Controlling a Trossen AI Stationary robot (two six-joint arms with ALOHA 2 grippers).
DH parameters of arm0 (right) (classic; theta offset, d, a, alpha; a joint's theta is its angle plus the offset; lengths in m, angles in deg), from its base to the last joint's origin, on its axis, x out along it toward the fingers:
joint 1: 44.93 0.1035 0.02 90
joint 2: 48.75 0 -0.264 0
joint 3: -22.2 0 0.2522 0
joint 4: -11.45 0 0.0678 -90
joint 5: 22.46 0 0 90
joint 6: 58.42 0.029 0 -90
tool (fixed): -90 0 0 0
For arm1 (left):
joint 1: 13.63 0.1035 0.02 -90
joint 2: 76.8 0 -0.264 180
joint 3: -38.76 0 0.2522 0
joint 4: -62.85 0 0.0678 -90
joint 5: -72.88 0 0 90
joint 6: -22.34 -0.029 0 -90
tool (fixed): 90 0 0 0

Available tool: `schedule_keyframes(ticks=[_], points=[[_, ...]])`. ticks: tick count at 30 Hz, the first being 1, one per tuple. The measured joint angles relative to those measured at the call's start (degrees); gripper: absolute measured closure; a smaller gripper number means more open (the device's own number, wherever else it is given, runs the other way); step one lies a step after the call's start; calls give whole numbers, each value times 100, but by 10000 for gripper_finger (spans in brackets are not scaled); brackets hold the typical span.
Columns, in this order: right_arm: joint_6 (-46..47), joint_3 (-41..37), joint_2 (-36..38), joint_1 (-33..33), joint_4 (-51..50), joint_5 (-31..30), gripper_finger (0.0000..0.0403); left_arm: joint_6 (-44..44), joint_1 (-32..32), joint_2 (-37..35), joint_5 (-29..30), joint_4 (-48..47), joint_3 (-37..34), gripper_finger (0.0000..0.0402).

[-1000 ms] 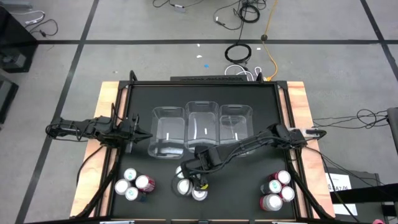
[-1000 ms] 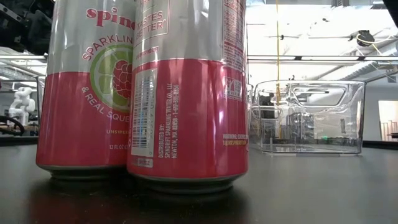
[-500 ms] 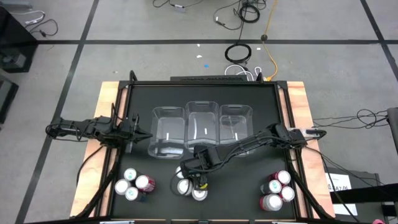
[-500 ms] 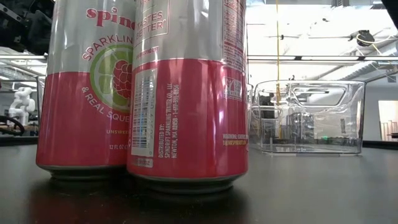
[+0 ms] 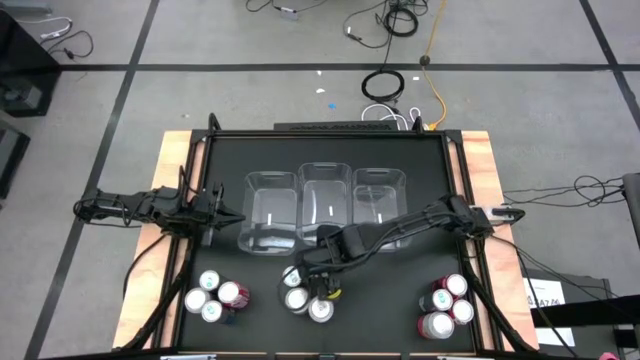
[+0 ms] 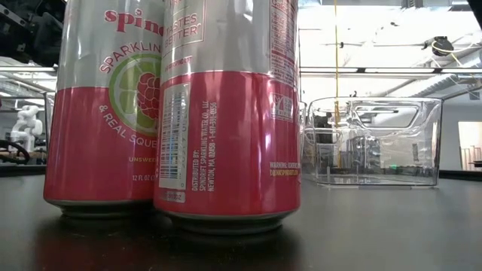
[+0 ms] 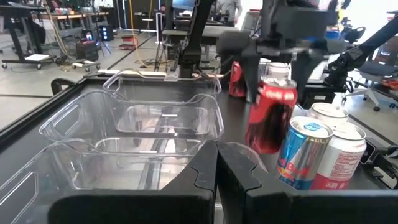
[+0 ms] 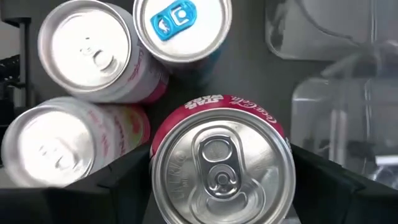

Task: Sort soda cans
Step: Put the bottom center red soda can into the right transparent bin

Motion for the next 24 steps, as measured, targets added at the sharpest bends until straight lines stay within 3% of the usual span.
schedule_keyframes(ticks=[8,15,24], points=[[532,421,567,-34,-691,-28,107,0,-1,2,0,1,0,391],[1261,414,1148,-276,-1612,-928,106,0,1,2,0,0,0,391],[1729,405,1544,-885,-2284,-1344,106,0,1,2,0,0,0,391]])
